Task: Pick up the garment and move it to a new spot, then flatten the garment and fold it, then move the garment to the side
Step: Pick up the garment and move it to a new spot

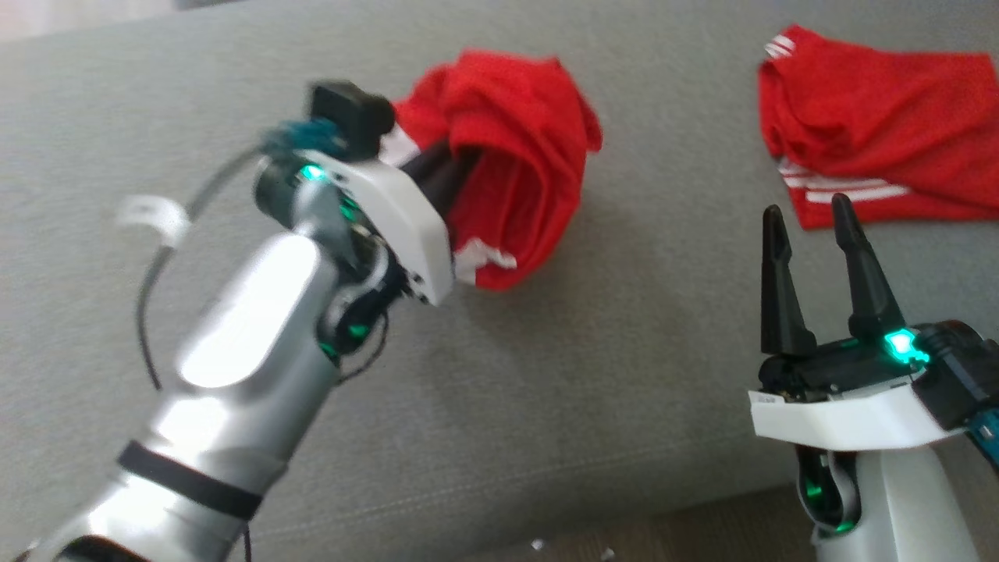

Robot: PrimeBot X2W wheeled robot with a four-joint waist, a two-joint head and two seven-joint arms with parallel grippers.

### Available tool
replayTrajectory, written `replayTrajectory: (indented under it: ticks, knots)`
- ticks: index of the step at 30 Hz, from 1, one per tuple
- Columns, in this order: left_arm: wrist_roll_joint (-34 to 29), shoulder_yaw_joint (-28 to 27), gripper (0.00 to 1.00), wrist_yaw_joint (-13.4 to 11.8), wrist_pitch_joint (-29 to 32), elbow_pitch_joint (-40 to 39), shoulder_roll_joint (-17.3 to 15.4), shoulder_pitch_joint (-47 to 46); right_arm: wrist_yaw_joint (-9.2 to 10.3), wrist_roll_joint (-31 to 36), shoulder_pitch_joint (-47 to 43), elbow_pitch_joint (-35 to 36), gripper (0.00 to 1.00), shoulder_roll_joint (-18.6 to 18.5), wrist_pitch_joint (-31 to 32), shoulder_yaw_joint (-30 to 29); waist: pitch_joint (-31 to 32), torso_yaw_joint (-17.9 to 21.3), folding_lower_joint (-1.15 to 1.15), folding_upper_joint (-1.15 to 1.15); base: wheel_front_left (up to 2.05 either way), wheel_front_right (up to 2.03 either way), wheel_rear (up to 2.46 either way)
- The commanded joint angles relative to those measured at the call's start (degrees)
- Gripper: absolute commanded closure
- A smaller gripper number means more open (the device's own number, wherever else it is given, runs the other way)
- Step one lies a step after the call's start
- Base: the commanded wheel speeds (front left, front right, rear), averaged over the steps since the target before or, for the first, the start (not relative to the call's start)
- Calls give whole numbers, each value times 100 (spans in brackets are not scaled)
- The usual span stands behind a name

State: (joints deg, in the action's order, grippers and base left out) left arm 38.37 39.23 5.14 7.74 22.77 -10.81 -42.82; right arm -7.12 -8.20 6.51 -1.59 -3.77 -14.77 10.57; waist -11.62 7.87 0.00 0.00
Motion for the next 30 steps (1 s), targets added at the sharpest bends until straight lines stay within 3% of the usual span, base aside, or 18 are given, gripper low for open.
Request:
replayTrajectory:
  ticks: [1,8,9,10,11,22,30]
  knots:
    - [-157,-81,100,-81,-9,109,-33,-212,-36,-77,213,243,0,61,-23,175,-305,325,0,0,0,0,0]
    - [-599,297,100,-137,-469,1376,352,-461,-36,-108,389,275,0,83,-23,336,-781,637,0,0,0,0,0]
    - [-638,342,79,-124,-554,1517,404,-501,-36,-110,401,273,0,84,-23,346,-817,643,0,0,0,0,0]
    - [-681,402,50,-98,-631,1644,449,-538,-36,-111,408,268,0,85,-23,350,-839,642,0,0,0,0,0]
    - [-728,455,1,-83,-724,1754,488,-578,-36,-114,410,259,0,86,-23,352,-850,633,0,0,0,0,0]
    - [-747,533,0,-252,-1987,1928,713,-215,-36,-103,244,36,0,89,-23,463,-302,95,0,0,0,0,0]
    - [-660,32,0,-887,-2267,764,533,1184,-36,-110,-200,-208,0,-4,-23,514,444,-580,0,0,0,0,0]
